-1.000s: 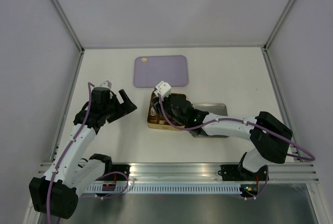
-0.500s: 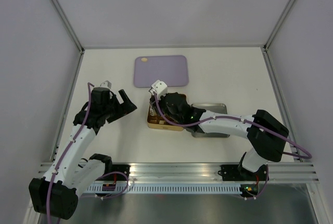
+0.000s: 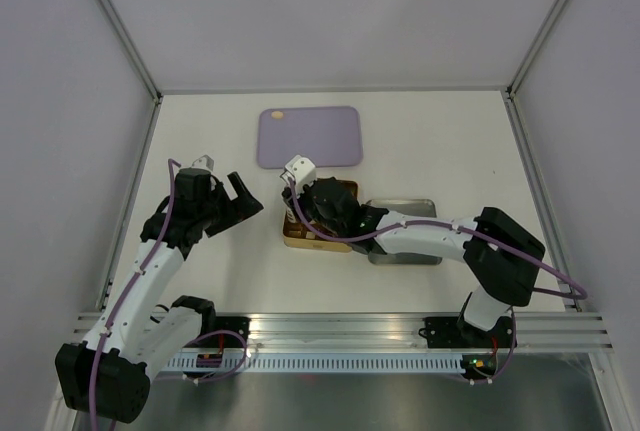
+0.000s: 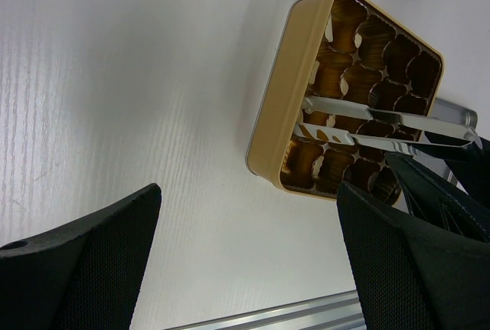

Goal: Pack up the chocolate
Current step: Place the fake chocolate in the packing box.

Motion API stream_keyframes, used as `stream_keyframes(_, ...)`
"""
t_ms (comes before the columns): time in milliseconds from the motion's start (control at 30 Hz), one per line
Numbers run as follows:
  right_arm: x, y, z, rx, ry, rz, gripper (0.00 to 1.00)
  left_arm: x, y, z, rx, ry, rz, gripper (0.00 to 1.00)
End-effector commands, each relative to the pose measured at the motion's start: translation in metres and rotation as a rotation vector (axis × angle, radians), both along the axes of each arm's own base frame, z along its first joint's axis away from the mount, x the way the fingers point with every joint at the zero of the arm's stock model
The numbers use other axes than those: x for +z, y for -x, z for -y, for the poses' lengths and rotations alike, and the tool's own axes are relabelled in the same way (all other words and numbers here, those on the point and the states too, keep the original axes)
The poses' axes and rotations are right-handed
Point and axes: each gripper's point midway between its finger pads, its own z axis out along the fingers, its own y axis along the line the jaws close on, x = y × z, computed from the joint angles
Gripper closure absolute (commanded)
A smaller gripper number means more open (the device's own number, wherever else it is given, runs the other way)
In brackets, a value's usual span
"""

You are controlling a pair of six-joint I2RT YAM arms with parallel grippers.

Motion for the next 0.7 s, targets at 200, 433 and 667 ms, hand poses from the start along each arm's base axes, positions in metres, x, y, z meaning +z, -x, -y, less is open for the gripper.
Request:
stream_keyframes(200, 0.023, -0.013, -0.013, -0.03, -0.042, 0.045, 0.53, 0.004, -0.001, -0.002, 0.003, -0.005, 0.019, 0.01)
stream_keyframes(433, 0.023, -0.015, -0.015, -0.031, -0.039, 0.044, 0.49, 0.006, -0.003, 0.0, 0.004, 0.007, 0.019, 0.0)
stream_keyframes(667, 0.023, -0.016, -0.022, 0.001, -0.024, 0.061, 0.39, 0.009, -0.004, -0.001, 0.006, 0.002, 0.031, 0.0)
